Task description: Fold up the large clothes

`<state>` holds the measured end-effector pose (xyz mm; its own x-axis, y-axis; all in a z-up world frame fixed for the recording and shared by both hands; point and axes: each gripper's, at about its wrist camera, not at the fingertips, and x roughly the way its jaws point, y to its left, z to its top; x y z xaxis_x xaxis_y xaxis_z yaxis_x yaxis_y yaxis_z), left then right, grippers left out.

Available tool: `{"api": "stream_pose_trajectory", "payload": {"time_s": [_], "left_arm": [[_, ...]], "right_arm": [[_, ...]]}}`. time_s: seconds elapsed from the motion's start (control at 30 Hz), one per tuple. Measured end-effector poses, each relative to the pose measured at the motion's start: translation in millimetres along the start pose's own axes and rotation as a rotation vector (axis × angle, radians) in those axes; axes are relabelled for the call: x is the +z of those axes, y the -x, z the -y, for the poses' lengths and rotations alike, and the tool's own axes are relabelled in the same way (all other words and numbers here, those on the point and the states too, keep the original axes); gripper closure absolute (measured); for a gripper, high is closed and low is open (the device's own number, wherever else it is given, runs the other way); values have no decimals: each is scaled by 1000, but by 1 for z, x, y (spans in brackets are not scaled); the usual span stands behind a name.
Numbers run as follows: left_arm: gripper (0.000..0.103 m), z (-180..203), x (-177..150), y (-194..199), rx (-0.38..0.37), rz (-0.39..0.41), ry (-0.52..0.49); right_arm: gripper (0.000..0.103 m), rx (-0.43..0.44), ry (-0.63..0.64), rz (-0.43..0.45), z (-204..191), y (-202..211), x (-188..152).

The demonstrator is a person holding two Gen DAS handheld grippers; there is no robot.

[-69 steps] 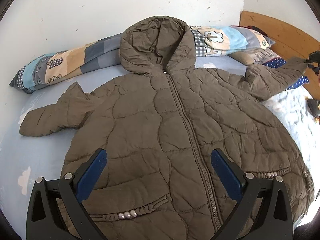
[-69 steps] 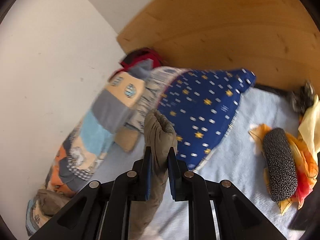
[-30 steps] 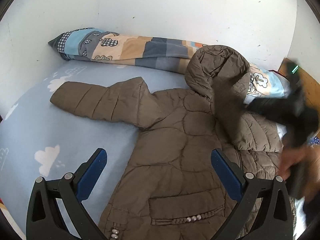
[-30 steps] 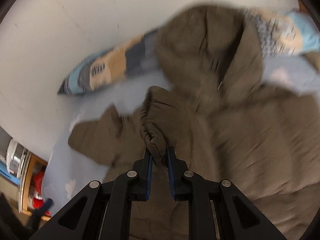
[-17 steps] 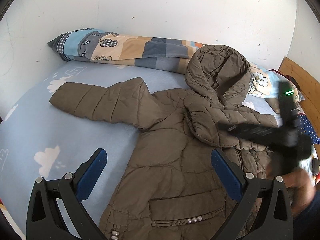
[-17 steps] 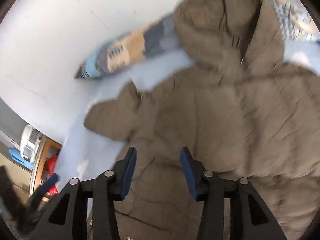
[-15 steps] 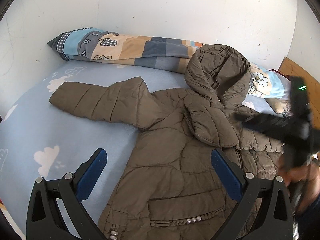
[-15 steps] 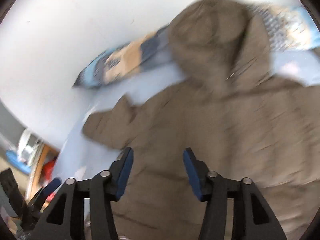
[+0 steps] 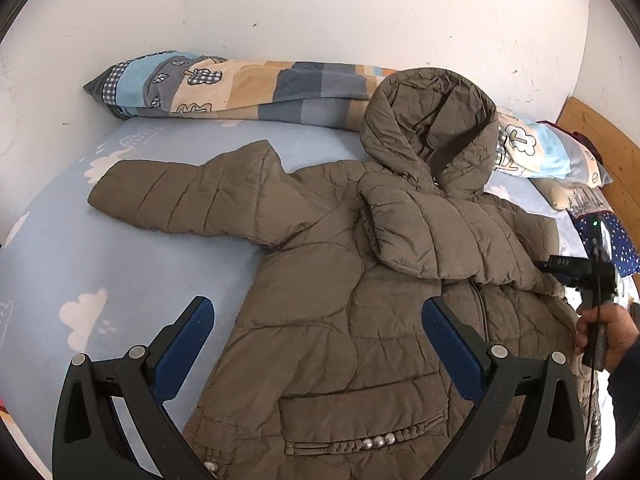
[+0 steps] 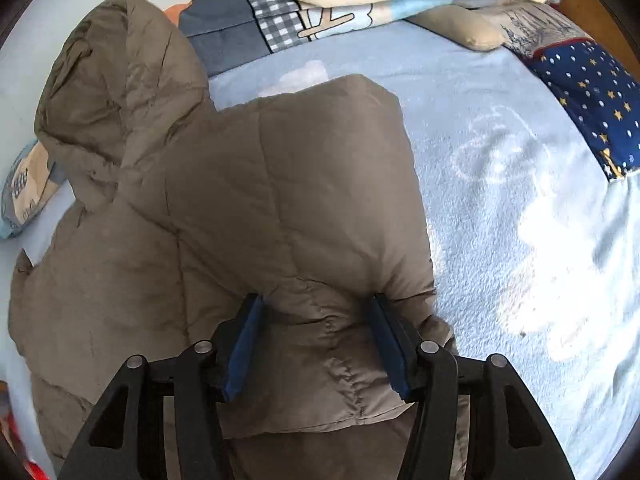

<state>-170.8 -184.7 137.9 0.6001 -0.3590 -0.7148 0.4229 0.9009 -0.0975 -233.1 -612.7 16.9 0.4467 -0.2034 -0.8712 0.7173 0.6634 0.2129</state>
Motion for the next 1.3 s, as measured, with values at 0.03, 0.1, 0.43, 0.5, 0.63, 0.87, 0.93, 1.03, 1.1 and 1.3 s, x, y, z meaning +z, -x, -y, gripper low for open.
{"api": "stream_pose_trajectory", "payload": {"time_s": [0.03,0.1,0.43,0.5,0.63,0.87,0.93,1.03,1.1,1.3], "left_arm": [[0,0,0,0,2,1,-3],[0,-1,0,0,8,3,-5],[0,-4,-1,4,11,2,4],[0,-5,-1,5,17,7,0],[0,-11,-1,2,24,-3,0],[0,-28,1,7,11,-12,45],[0,-32,2,11,10,-5,54],[0,-36,2,12,0,-13,69],[0,-37,3,12,5,-18,70],[0,-67,16,4,14,-38,126]], "right_arm": [[45,-14,-5,-2,-2,4,2],[45,-66,-12,41,-14,23,4],[45,150,311,91,-181,54,-39],[45,125,357,61,-201,38,-50],[43,29,434,-8,-219,0,-69],[43,242,367,93,-207,99,-89],[39,295,367,127,-200,138,-111],[32,346,365,157,-186,174,-146],[30,361,357,200,-173,187,-167],[30,364,344,163,-156,159,-176]]}}
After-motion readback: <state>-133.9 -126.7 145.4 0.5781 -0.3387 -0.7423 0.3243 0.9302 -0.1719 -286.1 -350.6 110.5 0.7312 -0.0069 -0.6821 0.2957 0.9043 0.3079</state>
